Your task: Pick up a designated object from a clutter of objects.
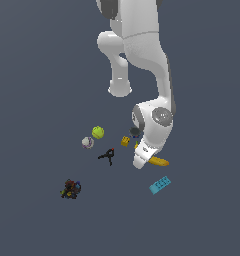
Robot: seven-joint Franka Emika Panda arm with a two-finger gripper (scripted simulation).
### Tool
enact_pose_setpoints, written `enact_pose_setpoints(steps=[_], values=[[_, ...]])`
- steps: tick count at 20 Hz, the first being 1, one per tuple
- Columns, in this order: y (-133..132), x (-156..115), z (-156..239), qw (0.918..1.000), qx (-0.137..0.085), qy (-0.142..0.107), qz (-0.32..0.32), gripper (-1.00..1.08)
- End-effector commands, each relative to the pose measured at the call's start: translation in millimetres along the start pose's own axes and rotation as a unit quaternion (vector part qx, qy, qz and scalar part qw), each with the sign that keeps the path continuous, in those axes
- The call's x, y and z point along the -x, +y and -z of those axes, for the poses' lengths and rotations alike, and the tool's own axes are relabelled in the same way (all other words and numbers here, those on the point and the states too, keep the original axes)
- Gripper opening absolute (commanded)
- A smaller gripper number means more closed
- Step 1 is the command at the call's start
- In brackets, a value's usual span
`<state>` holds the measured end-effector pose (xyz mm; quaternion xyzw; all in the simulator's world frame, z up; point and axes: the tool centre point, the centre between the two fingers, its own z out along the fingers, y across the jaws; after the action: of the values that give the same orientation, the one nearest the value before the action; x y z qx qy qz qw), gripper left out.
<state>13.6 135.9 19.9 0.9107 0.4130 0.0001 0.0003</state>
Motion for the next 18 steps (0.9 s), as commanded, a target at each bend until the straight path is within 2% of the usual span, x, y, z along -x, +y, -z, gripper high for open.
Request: enact_pose_setpoints(steps=[1, 12, 18], values=[[-0.7, -0.3, -1.2, 1.0, 0.0, 0.0, 0.001, -1.0], [0.9, -0.4, 1.2, 1.0, 0.001, 0.0, 0.0, -1.0], [0.9, -5.5, 19.5, 1.0, 0.001, 0.0, 0.0, -1.0]])
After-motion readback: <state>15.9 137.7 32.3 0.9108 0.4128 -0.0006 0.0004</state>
